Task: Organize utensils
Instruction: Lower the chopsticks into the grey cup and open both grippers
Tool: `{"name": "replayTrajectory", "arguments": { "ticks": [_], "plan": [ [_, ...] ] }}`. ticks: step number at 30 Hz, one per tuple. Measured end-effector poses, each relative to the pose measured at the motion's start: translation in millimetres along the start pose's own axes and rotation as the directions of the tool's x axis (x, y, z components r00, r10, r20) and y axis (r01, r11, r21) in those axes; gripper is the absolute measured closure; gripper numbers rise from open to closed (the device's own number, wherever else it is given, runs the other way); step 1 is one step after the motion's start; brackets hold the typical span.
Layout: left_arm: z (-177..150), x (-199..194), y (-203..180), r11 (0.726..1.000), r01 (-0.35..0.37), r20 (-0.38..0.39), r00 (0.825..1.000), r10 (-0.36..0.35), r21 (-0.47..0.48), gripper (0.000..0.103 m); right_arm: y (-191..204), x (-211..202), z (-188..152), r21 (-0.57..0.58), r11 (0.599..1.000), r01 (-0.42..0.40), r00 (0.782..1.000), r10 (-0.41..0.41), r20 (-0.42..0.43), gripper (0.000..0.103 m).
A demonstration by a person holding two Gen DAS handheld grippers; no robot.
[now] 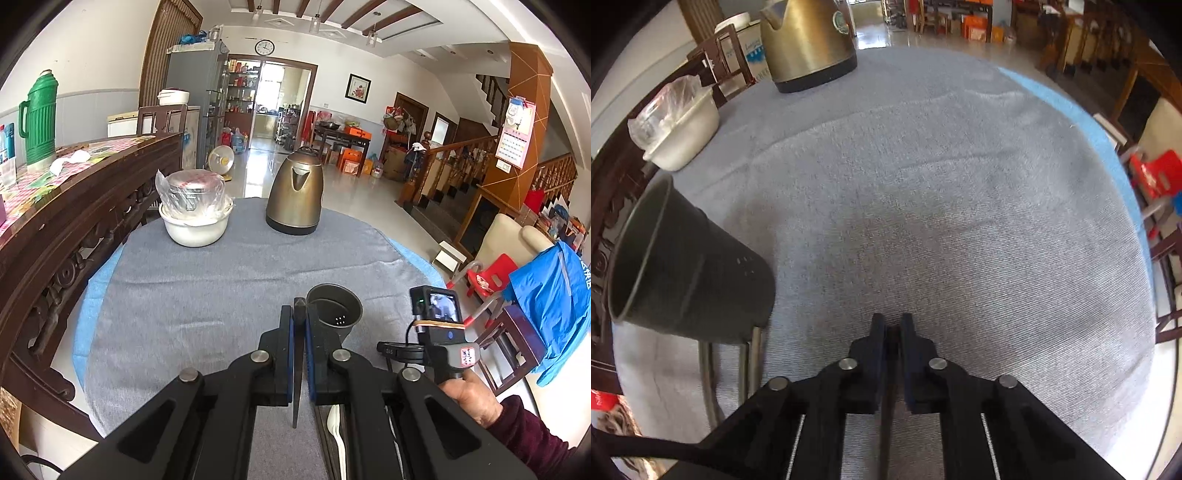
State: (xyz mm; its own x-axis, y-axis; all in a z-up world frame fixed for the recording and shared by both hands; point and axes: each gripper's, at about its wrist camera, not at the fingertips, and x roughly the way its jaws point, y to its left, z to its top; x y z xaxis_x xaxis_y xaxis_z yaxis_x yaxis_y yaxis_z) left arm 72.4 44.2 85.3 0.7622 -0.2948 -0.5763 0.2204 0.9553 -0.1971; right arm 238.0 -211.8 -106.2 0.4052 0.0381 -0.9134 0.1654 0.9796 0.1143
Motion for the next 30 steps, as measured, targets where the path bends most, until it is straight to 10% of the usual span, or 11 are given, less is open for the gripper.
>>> {"name": "replayTrajectory", "arguments": {
  "ticks": [10, 20, 30],
  "plan": [
    [4, -4, 5, 1.000, 0.005, 0.016, 1.000, -0.005, -0.021, 0.097, -10, -104, -1, 0.010, 0.982, -0.187, 0.933, 0.174, 0.315, 0.096],
    [31, -22, 0, 0.998, 0.057, 0.103, 0.993, -0.054, -0.029, 0.097, 7, -199, 2, -0.011, 0.940, -0.342, 0.735, 0.274, 0.620, 0.096],
    [83, -22, -9, 0.995, 0.093, 0.236, 0.968, -0.082, -0.034, 0.097, 30, -253, 29, -0.038, 0.922, -0.386, 0.596, 0.281, 0.752, 0.096]
  ]
}}
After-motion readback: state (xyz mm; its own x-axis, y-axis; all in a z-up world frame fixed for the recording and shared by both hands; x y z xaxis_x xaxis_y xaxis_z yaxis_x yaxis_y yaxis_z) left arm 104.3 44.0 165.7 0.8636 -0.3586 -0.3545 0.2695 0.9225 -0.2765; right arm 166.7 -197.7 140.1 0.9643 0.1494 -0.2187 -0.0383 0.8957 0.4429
